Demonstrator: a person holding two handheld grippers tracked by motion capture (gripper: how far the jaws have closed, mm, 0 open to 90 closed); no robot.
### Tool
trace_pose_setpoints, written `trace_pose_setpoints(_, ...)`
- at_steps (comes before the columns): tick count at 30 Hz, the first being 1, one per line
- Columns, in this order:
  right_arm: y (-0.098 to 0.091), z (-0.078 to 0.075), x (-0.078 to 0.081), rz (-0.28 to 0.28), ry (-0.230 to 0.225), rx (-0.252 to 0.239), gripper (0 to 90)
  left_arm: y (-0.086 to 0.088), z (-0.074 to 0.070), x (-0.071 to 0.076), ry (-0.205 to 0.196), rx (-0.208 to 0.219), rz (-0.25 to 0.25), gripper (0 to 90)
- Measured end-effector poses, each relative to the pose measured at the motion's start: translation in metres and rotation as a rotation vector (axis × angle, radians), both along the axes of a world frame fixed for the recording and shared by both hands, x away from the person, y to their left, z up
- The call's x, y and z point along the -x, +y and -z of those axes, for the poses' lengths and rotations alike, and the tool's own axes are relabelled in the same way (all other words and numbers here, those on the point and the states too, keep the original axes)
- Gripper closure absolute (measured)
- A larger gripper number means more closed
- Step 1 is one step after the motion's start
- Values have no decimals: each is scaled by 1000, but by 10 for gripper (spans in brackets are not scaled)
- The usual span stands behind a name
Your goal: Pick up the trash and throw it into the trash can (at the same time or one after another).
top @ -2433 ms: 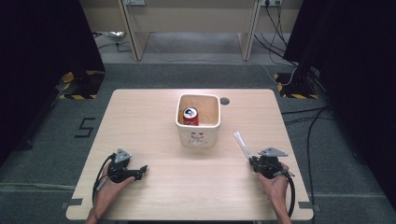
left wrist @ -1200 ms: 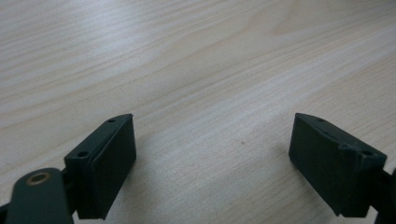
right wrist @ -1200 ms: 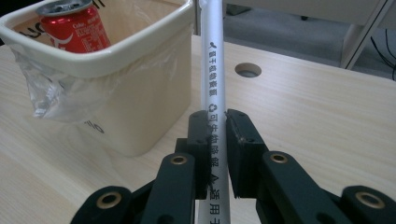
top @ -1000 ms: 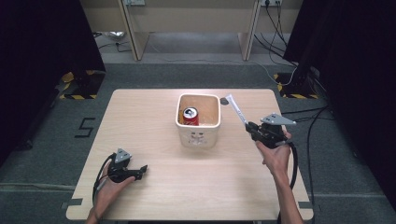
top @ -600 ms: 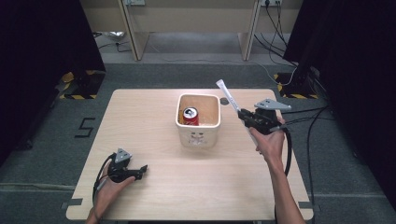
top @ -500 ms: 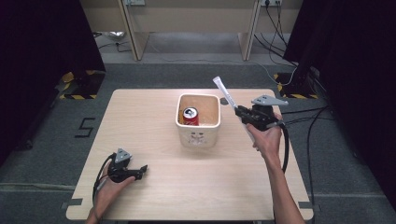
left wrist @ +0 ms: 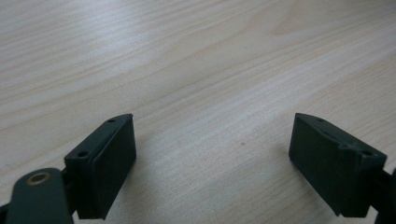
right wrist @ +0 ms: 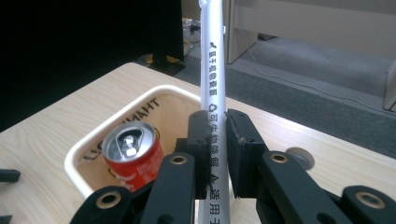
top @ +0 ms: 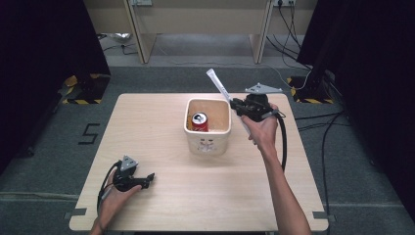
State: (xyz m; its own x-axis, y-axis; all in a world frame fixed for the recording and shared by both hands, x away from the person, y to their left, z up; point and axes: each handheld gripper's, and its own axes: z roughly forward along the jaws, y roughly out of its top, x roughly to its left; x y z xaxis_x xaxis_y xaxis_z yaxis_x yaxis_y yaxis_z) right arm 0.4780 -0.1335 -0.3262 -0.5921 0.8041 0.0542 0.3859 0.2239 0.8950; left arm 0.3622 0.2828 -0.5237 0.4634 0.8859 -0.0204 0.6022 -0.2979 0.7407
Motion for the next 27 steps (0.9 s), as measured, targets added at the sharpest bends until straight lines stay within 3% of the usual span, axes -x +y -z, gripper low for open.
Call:
trace_pose_setpoints(16,47,0,-30,-45,20,12,803,0,0,0,1,0,0,140)
trace_pose_setpoints(27,68,0,-50,-50,35,-19,802,0,0,0,-1,0,-1,140)
